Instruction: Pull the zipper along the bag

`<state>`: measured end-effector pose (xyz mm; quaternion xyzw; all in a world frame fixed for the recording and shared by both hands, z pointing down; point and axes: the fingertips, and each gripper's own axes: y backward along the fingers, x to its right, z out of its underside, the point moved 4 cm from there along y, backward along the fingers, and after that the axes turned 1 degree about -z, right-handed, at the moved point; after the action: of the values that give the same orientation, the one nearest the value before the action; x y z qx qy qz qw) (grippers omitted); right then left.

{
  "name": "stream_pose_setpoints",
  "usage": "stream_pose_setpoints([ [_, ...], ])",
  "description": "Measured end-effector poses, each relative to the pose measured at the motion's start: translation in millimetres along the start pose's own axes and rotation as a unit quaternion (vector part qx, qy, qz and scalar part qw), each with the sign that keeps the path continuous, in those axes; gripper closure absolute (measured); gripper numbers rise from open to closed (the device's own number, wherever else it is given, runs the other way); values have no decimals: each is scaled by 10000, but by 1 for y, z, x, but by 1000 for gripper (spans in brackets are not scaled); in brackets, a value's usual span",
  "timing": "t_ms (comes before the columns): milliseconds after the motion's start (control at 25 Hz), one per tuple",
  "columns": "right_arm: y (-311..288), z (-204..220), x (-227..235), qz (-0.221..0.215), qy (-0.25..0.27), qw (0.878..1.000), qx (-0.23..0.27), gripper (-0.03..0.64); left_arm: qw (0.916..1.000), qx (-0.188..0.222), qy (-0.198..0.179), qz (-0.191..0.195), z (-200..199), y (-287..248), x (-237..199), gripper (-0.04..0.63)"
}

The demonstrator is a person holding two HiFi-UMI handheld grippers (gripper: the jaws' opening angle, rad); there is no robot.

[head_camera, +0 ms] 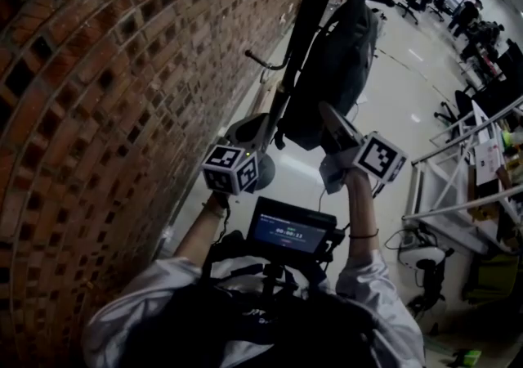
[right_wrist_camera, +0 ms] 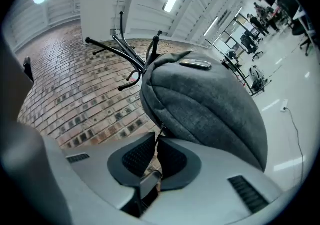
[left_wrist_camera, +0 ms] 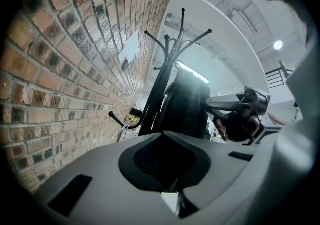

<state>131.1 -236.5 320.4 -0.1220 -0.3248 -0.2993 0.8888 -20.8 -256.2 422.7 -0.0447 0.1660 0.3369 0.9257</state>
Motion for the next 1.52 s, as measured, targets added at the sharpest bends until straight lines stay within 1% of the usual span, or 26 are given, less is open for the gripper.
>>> stream_pose_setpoints([
  [160,-6,-14,-15,-278,-151,9995,-78,586,10000,1,41,-32,-2,0,1,588],
  [480,-8,-42,-29,-377,-124,9984,-402,583,10000,31,78,12,-4,-6,6,588],
  [600,-10,-50,-30,-466,-337,9968,-549,583,10000,56,62,42,-6,-10,7,588],
  [760,-11,-61,-29,-477,-580,9948,-695,579,9999,60,-17,119,-10,-14,13,588],
  [960,-12,-71,-32,-513,-815,9917,-850,574,9990,107,-210,379,-18,-19,29,588],
  [1040,-12,-75,-31,-526,-1042,9892,-887,574,9984,166,-282,468,-22,-23,34,588],
  [1160,-13,-79,-29,-606,-1584,9814,-896,572,9979,207,-324,519,-27,-28,38,588],
  [1200,-12,-80,-29,-626,-1629,9804,-919,572,9978,216,-333,537,-28,-29,40,588],
  [1240,-12,-80,-30,-635,-1561,9810,-963,572,9976,227,-343,559,-29,-29,41,588],
  [1360,-10,-75,-34,-645,-1075,9857,-1127,575,9969,273,-387,634,-34,-30,47,588],
  [1440,-8,-71,-35,-680,-799,9878,-1148,578,9961,301,-442,696,-37,-31,52,588],
  [1520,-7,-67,-34,-717,-762,9883,-1106,595,9943,380,-505,856,-42,-34,59,588],
])
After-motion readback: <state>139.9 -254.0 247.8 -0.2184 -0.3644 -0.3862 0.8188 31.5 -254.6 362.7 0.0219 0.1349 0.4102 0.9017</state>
